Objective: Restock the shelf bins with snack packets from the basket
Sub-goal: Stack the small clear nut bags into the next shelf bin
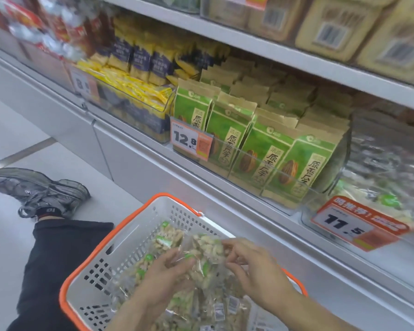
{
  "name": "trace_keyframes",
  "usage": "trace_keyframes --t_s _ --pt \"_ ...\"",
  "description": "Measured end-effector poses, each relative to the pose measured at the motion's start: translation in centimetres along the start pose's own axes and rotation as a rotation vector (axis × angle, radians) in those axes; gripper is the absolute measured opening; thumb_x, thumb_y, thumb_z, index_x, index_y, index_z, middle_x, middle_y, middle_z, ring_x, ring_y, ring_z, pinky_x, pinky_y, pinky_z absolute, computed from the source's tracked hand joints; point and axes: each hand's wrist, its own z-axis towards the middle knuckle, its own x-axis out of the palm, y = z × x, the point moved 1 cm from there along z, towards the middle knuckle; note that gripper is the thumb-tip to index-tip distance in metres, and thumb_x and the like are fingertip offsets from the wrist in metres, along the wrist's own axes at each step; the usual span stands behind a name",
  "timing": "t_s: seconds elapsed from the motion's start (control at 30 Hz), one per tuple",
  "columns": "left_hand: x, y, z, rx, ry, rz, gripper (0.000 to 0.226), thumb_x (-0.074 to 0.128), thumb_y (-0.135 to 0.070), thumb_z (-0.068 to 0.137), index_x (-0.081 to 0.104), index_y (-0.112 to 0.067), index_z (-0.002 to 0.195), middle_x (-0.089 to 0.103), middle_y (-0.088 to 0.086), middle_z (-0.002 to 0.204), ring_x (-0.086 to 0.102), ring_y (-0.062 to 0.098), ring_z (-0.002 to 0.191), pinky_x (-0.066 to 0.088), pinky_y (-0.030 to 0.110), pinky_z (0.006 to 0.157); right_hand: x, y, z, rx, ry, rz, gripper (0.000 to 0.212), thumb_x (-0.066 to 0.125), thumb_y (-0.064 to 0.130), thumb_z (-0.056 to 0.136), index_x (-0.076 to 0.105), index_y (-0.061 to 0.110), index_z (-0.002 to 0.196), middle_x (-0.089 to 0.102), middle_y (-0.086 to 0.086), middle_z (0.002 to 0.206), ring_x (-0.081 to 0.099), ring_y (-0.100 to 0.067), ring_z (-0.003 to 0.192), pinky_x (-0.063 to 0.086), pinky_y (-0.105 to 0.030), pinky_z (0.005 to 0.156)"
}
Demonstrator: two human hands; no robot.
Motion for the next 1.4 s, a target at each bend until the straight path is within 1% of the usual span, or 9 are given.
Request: trace_keyframes --t_s 0.17,0.27,0.4,0.53,0.73,0.97,1.07,1.27,1.4 --pt "3.5 -4.7 -3.8 0.132 0.248 -0.223 0.052 0.072 -0.035 0.087 0.061 -0.007 0.129 0.062 0.032 0.122 0.062 0.045 0.107 0.056 0.052 0.088 -5.3 3.3 0.4 -0.372 -0.077 -0.253 0.02 0.067 0.028 0.087 0.048 0.032 0.083 0.05 0.02 0.13 0.049 -0.006 0.124 0.056 -0.03 0.074" --pt "5.5 -6.5 -5.8 0.221 0.32 -0.255 0.078 0.093 -0.036 0.063 0.061 -0.012 0.13 0.065 0.024 0.12 0.063 0.042 0.106 0.054 0.059 0.087 -7.0 4.7 0.3 -0.398 -0.091 -0.235 0.021 0.07 0.027 0.085 0.05 0.032 0.08 0.048 0.018 0.13 0.047 -0.008 0.125 0.055 -0.034 0.066" --pt "7.8 -8.1 -7.4 0.368 0.281 -0.22 0.079 0.098 -0.026 0.051 0.066 -0.016 0.122 0.07 0.016 0.116 0.071 0.031 0.1 0.059 0.047 0.071 -8.5 5.9 0.2 -0.334 -0.027 -0.141 0.011 0.073 0.036 0.083 0.064 0.032 0.079 0.043 0.03 0.129 0.042 0.002 0.125 0.047 -0.02 0.086" --pt "8.8 -8.9 -7.6 0.454 0.162 0.006 0.074 0.09 -0.016 0.057 0.061 -0.011 0.126 0.071 0.018 0.113 0.068 0.035 0.106 0.055 0.049 0.091 -10.5 6.4 -0.7 -0.112 -0.021 0.113 0.017 0.073 0.047 0.083 0.07 0.038 0.097 0.049 0.031 0.121 0.05 0.005 0.117 0.042 -0.013 0.092" --pt "10.9 -9.7 -8.7 0.496 0.356 0.336 0.063 0.078 -0.007 0.079 0.051 -0.014 0.136 0.069 0.017 0.12 0.064 0.034 0.115 0.053 0.041 0.098 -14.2 5.6 -1.0 0.223 -0.067 0.19 0.081 0.088 0.056 0.06 0.039 0.057 0.124 0.048 0.031 0.123 0.055 0.0 0.112 0.053 -0.035 0.093" --pt "14.3 -11.3 -10.9 0.554 0.548 0.418 0.065 0.075 -0.006 0.085 0.038 -0.014 0.139 0.062 0.014 0.131 0.06 0.033 0.122 0.05 0.043 0.101 -17.5 6.4 -2.1 0.125 -0.208 0.168 0.061 0.078 0.072 0.036 0.066 0.042 0.087 0.057 0.032 0.109 0.055 0.011 0.097 0.05 -0.026 0.083" --pt "15.3 -12.0 -11.2 0.561 0.586 0.535 0.066 0.076 0.003 0.081 0.042 -0.01 0.135 0.065 0.014 0.125 0.064 0.034 0.115 0.054 0.038 0.092 -19.0 6.6 -2.8 0.066 -0.108 0.108 0.06 0.087 0.065 0.041 0.062 0.043 0.091 0.036 0.042 0.13 0.04 0.018 0.119 0.041 -0.02 0.097" --pt "17.4 -13.5 -11.6 0.634 0.596 0.779 0.058 0.088 -0.007 0.071 0.063 -0.016 0.122 0.074 0.007 0.106 0.07 0.02 0.098 0.053 0.026 0.083 -21.8 5.9 -4.7 0.14 0.14 0.088 0.112 0.095 0.06 0.038 0.027 0.066 0.127 0.052 0.029 0.123 0.049 0.009 0.118 0.046 -0.028 0.102" --pt "19.5 -13.4 -11.2 0.826 0.488 0.756 0.066 0.093 -0.03 0.061 0.067 -0.031 0.121 0.075 -0.009 0.109 0.071 0.01 0.101 0.053 0.022 0.085 -23.6 5.3 -5.6 0.049 -0.065 -0.082 0.092 0.093 0.065 0.036 0.054 0.044 0.117 0.066 0.026 0.102 0.061 0.006 0.097 0.052 -0.023 0.082"
